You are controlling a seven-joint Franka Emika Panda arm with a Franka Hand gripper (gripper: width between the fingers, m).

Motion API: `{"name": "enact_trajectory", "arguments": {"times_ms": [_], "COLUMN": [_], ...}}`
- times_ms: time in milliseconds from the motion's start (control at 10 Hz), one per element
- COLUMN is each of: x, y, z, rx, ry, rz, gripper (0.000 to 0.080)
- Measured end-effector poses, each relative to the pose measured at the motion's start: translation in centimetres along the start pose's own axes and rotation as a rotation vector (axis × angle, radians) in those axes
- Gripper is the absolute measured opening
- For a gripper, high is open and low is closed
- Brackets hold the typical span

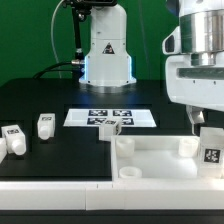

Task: Assemble square table

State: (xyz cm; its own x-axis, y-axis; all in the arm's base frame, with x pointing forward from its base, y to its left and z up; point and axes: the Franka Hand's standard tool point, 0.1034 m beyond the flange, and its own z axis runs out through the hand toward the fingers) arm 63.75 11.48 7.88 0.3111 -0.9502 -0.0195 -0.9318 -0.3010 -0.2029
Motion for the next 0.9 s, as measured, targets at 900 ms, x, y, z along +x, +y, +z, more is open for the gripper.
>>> {"name": "enact_trajectory", "arguments": {"times_ms": [900], "x": [0.51], "y": [-0.21], "z": [0.5], "rx": [-0.05], "ry": [0.034], "rz": [-0.798], "gripper": [0.044]}}
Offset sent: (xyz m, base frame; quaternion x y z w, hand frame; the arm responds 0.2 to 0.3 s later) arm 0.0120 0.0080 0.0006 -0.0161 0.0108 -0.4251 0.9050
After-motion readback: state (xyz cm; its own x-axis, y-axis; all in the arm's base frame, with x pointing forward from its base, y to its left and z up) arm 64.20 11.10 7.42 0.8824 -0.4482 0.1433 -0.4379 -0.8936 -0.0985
